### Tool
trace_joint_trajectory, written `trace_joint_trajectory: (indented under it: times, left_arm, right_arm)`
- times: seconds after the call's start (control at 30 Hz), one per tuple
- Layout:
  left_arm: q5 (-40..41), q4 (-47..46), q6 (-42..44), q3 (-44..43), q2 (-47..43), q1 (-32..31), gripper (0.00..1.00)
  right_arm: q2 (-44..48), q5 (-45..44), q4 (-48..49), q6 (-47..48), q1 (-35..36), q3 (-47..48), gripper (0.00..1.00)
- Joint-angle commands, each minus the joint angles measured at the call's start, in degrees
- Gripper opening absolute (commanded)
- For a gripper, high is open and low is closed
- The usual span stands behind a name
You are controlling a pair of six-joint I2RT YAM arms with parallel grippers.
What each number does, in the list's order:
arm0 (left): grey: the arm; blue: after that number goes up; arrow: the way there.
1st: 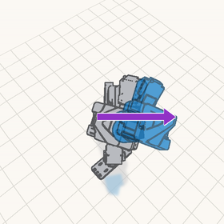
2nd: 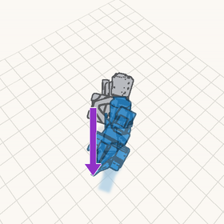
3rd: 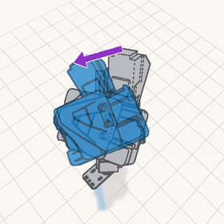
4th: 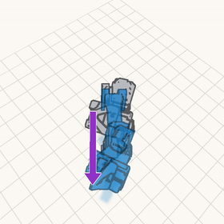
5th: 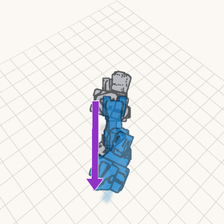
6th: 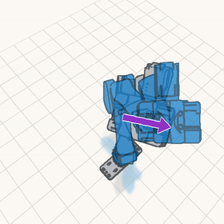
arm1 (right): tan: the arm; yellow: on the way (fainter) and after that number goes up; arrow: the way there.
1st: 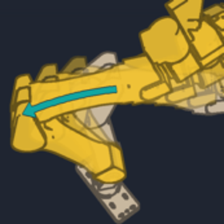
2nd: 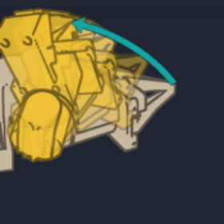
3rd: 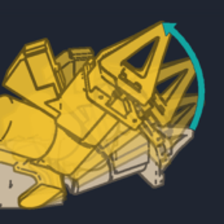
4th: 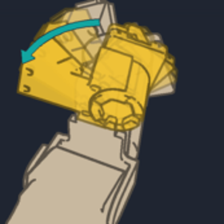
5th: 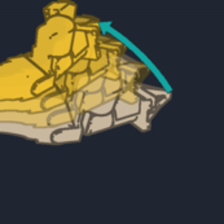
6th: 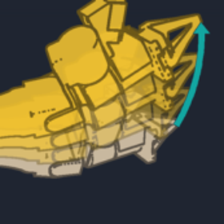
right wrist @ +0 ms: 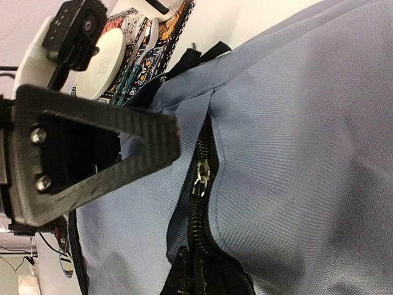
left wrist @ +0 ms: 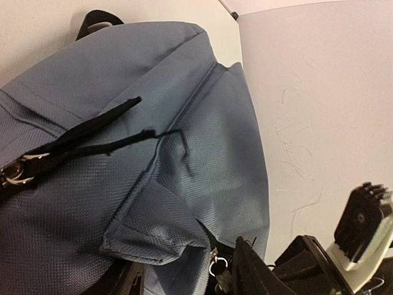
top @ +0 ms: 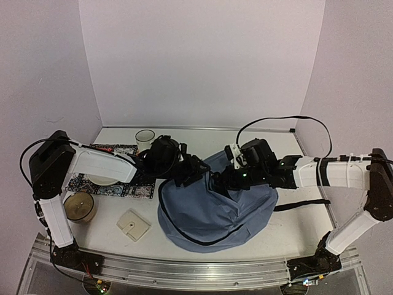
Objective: Pack the student bag
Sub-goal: Grab the lower front pocket of the student bag.
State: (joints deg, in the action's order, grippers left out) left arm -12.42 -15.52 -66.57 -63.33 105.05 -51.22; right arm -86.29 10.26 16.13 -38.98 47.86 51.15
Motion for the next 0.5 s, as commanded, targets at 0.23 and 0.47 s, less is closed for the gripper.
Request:
trace_joint_trajectory:
  times: [0.23, 0.47]
  left_arm:
    - [0.15, -0.47, -1.52, -6.21, 5.76, 2.49, 0.04]
    - [3.87, -0.13, -1.70, -5.43, 5.26, 3.97, 0.00]
  right_arm:
    - [0.75, 3.42, -4.36, 2.48, 0.23, 1.96, 0.00]
    - [3.05, 5.43, -7.19, 2.98, 0.36, 0.93, 0.00]
